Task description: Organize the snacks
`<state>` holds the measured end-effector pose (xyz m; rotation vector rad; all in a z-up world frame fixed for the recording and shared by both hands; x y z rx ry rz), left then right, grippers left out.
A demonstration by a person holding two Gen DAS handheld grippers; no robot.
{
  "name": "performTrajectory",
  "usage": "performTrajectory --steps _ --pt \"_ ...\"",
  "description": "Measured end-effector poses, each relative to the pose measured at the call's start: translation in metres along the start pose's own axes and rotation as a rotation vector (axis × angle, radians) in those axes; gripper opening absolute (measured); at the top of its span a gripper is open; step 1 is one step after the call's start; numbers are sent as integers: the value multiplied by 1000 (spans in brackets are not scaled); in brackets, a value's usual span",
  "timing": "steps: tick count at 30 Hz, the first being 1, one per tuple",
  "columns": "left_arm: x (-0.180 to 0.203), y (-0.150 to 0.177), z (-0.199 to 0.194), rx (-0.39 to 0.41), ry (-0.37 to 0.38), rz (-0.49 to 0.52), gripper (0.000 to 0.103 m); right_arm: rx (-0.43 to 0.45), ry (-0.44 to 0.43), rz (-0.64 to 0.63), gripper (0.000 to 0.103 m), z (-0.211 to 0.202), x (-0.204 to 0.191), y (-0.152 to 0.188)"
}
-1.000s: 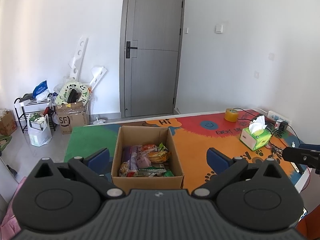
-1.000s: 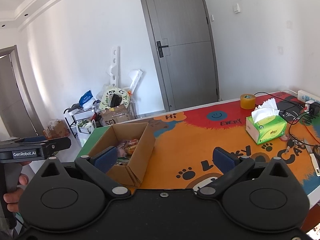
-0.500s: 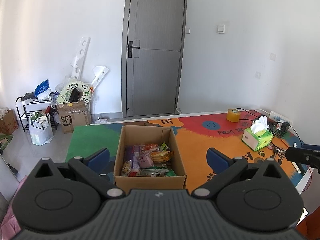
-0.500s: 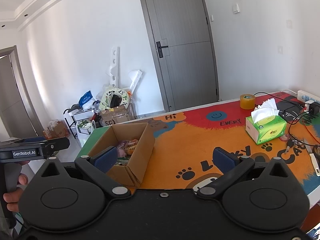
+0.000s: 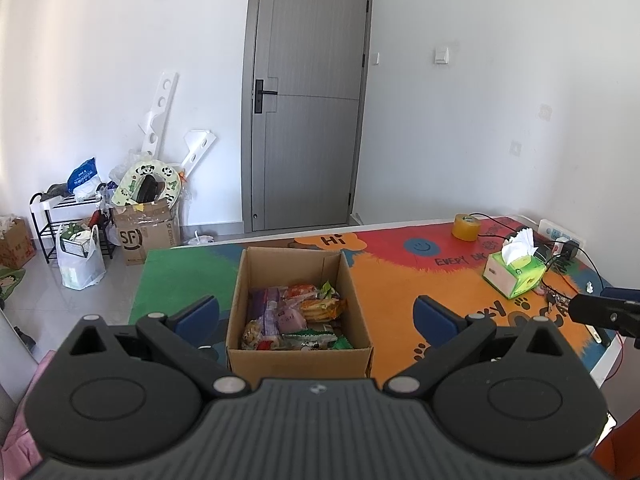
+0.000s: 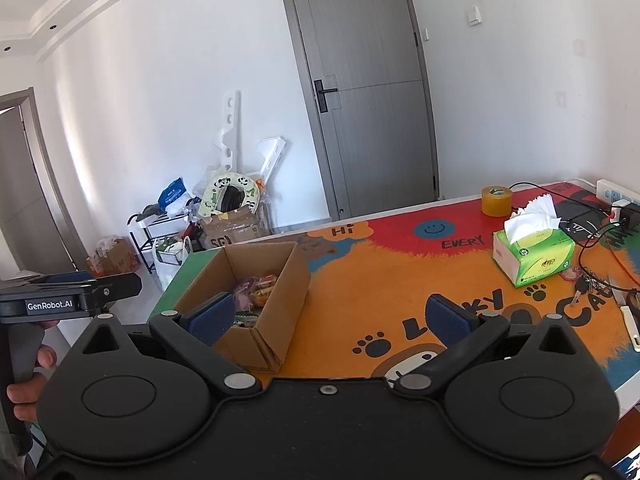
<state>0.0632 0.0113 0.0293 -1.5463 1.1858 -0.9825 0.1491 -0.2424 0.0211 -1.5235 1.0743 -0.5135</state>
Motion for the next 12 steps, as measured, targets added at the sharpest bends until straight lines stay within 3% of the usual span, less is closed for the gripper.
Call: performTrajectory --steps 12 --pt "-4 10 5 -20 9 -1 103 -15 0 0 103 2 1 6"
Point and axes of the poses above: each gripper's, at about its wrist camera, not at the fingertips, and z roughly the way its jaws point, x to its right, y to its underside, the point moved 5 cm from there along z, roughly the way its jaws point, and after that the axes turned 12 degrees about x, right-handed, at the moved point
